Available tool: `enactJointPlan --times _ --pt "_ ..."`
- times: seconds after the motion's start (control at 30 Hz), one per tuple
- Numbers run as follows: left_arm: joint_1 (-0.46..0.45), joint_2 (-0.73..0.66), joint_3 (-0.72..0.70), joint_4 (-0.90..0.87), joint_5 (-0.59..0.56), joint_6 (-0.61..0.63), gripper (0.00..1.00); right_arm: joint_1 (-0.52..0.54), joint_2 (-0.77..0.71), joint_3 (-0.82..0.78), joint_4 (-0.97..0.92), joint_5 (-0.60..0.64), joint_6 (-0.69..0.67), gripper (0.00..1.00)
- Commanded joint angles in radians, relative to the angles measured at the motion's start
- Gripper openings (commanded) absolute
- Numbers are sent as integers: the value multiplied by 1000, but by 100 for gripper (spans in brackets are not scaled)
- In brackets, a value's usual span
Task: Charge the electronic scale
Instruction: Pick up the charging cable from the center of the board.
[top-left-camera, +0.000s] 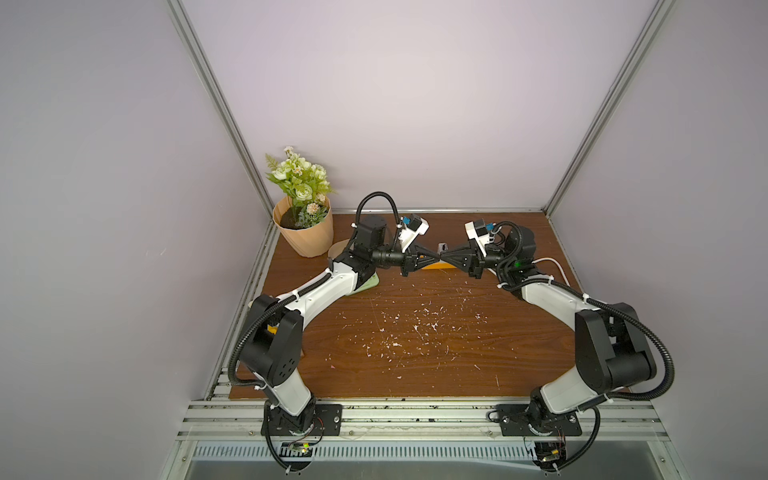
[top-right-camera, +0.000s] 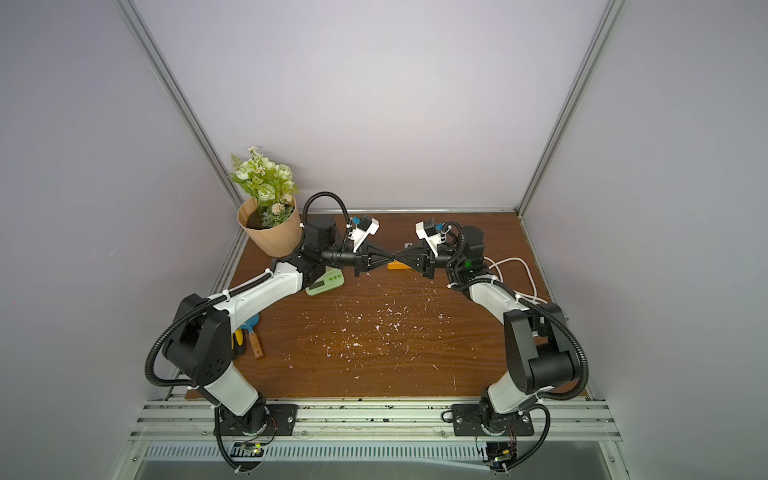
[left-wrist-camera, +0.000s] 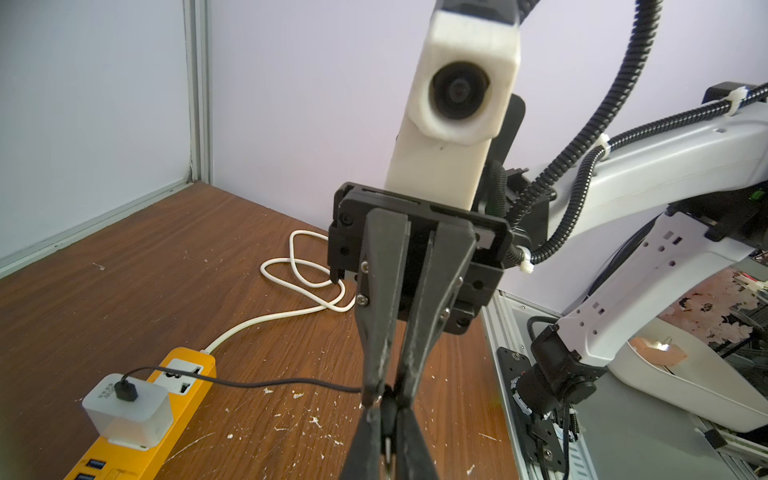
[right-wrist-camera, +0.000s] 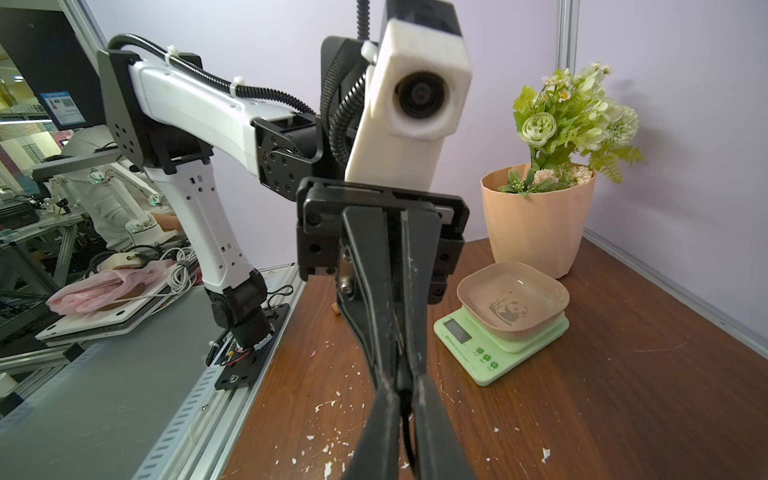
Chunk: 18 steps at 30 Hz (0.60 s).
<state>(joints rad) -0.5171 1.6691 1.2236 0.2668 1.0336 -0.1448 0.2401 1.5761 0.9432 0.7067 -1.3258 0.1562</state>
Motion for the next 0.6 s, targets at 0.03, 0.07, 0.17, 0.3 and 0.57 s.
enactJointPlan --times 0.03,0.07,0.17,0.3,0.57 --pt "-5 -18 4 40 23 12 10 10 -28 42 -82 -36 -83 22" --pt "-6 -18 4 38 23 13 10 10 -29 43 -82 -35 -83 22" --pt "-7 -21 4 35 23 15 10 10 -28 44 -77 -35 -80 16" --pt "-8 -24 2 34 22 16 10 11 -32 48 -77 -41 -86 6" --pt "-8 -28 0 28 -15 13 37 10 -45 43 -79 -32 -90 0"
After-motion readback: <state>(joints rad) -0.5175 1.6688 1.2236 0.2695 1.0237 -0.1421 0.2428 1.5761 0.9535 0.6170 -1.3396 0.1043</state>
